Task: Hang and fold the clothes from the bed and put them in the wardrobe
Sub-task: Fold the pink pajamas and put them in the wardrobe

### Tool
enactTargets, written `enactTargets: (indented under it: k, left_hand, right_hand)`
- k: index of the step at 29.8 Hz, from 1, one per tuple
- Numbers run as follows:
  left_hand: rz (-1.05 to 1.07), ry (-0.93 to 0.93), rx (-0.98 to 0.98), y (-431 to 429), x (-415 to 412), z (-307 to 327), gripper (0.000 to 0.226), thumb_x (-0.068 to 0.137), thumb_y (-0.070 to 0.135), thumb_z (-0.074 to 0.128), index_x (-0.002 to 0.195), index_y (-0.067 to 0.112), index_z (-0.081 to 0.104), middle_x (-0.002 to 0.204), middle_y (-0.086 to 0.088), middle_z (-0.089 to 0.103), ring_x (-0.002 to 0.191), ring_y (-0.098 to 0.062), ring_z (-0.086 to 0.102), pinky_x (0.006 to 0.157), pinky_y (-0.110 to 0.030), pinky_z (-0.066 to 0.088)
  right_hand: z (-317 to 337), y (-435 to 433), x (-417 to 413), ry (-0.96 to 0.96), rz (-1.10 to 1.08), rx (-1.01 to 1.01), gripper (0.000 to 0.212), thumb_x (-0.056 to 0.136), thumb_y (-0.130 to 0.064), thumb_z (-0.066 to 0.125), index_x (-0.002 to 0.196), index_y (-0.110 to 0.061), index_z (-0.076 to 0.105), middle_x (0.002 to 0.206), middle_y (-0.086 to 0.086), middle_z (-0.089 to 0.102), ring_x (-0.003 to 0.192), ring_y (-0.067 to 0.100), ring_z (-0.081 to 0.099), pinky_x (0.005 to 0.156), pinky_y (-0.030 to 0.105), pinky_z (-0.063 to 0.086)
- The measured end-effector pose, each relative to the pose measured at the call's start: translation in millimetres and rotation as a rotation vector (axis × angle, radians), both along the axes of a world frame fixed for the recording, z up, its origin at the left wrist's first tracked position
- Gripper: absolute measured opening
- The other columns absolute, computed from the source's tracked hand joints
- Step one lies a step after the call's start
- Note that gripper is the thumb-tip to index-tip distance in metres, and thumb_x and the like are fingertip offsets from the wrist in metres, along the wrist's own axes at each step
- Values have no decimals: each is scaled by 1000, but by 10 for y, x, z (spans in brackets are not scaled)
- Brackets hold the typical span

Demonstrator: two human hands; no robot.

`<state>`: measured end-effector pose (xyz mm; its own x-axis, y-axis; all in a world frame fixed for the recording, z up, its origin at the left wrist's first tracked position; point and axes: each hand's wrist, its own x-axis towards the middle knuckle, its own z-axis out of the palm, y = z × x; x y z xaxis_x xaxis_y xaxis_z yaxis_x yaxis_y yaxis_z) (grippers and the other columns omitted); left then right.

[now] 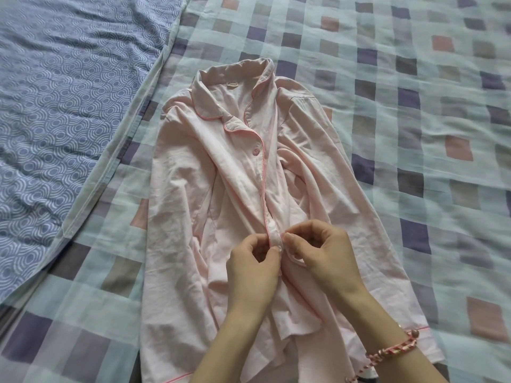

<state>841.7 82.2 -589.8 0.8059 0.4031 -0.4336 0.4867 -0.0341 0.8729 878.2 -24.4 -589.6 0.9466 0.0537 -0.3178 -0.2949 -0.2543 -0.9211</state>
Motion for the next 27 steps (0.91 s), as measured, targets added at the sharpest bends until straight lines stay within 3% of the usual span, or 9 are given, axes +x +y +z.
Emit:
enactTargets:
  k: [6, 10, 14, 17, 20, 24, 27]
  left_hand:
    - [8, -16, -6, -47, -9, 16, 14, 85, 8, 63, 77, 20, 67, 71, 3, 69, 71, -11, 65, 71, -30, 56]
    - [84, -6, -270, -18, 25, 28, 23, 95, 5, 49, 83, 10, 67, 63, -1, 65, 52, -9, 62, 52, -21, 52]
    - [100, -9, -455, 24, 82, 40, 8, 89, 2, 58, 88, -1, 66, 67, -10, 67, 51, -9, 62, 46, -15, 49]
    - [68, 7, -483, -1, 112, -17, 6, 86, 2, 62, 82, 1, 66, 70, -14, 68, 57, -13, 66, 48, -18, 51]
    - [-98, -17, -244, 49, 128, -152, 11, 88, 7, 62, 79, 3, 65, 69, -11, 67, 57, -12, 62, 52, -24, 53]
    - [-279, -211, 262, 74, 129, -231, 11, 77, 12, 55, 72, 17, 63, 64, 4, 64, 58, -3, 56, 59, -14, 45]
    - [-272, -322, 399, 43, 146, -205, 10, 78, 14, 54, 73, 12, 63, 69, 5, 63, 66, -5, 56, 61, -7, 40]
  right_hand:
    - [-21, 42, -24, -29, -16, -36, 14, 78, -8, 72, 69, -18, 70, 65, -2, 69, 63, 11, 65, 65, 32, 53]
    - [-25, 16, 42, 3, -6, 43, 15, 80, -2, 69, 70, -13, 70, 64, 1, 68, 61, 10, 61, 63, 26, 51]
    - [-30, 0, 41, 83, 32, 167, 10, 85, 1, 62, 79, -2, 70, 67, 5, 67, 59, 7, 59, 56, 18, 48]
    - [-83, -16, 42, 78, 18, 144, 13, 87, 2, 58, 83, -1, 70, 70, 8, 68, 66, 16, 62, 68, 32, 54]
    - [-112, -31, 28, 62, 17, 84, 14, 89, -5, 58, 82, -6, 71, 74, 11, 71, 69, 24, 65, 75, 44, 54]
    - [-74, 95, -74, 23, -29, -13, 5, 81, -18, 71, 79, -14, 68, 72, -1, 70, 69, 8, 67, 66, 21, 53]
    - [-100, 189, -54, -6, -218, -101, 16, 84, -13, 66, 69, -18, 64, 67, -3, 67, 64, 5, 63, 64, 20, 50]
